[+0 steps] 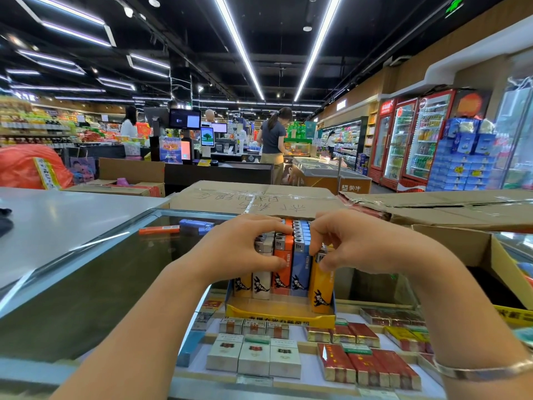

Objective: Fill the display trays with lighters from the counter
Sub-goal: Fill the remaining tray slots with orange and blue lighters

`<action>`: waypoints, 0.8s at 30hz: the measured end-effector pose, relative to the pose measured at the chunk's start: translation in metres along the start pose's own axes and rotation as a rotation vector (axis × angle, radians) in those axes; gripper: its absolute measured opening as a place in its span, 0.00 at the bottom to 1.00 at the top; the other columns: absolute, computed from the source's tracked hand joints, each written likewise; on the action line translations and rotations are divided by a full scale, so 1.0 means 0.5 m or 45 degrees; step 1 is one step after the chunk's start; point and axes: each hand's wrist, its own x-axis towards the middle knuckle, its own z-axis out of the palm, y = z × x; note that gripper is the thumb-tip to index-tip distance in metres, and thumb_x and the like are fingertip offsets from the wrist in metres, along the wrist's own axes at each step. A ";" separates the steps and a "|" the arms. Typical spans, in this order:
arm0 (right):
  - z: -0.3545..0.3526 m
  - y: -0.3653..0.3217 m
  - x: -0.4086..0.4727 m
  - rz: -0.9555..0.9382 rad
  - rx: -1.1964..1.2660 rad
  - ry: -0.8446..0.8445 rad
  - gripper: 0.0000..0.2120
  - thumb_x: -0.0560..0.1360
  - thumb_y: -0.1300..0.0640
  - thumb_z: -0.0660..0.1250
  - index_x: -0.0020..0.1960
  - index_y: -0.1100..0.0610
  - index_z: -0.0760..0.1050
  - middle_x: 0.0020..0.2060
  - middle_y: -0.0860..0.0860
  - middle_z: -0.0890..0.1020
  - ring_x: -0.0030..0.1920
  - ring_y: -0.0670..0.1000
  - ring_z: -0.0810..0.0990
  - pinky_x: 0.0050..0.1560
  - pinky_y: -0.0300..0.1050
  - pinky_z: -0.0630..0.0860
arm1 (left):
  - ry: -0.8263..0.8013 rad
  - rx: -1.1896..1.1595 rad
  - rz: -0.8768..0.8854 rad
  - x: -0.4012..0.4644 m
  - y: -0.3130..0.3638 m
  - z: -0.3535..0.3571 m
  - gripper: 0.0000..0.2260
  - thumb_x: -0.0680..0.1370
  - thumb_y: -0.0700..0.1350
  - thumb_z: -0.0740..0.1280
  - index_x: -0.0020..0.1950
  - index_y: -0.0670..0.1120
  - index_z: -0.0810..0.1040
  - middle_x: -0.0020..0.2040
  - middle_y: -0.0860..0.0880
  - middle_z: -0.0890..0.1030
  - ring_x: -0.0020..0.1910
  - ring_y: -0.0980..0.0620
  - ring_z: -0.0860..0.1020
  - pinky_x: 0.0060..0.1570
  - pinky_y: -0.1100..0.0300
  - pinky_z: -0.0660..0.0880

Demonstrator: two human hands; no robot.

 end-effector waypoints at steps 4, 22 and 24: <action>0.002 0.003 0.007 0.014 0.047 -0.019 0.08 0.70 0.62 0.72 0.44 0.52 0.75 0.46 0.57 0.75 0.41 0.52 0.74 0.41 0.47 0.72 | 0.005 0.029 -0.010 0.002 0.000 0.003 0.26 0.69 0.61 0.69 0.66 0.65 0.68 0.66 0.62 0.70 0.61 0.65 0.65 0.54 0.64 0.68; 0.066 0.021 0.060 0.114 -0.121 0.364 0.19 0.67 0.38 0.69 0.49 0.47 0.66 0.50 0.46 0.74 0.48 0.48 0.74 0.45 0.45 0.75 | 0.550 0.092 -0.760 0.008 -0.164 0.012 0.18 0.78 0.39 0.59 0.67 0.49 0.71 0.63 0.46 0.76 0.58 0.47 0.74 0.55 0.48 0.74; 0.066 0.023 0.061 0.104 -0.124 0.361 0.19 0.67 0.38 0.69 0.49 0.46 0.66 0.49 0.45 0.73 0.47 0.47 0.74 0.44 0.44 0.75 | 0.469 0.327 -0.898 0.004 -0.213 0.020 0.21 0.75 0.37 0.61 0.68 0.48 0.69 0.65 0.45 0.74 0.64 0.45 0.70 0.62 0.45 0.69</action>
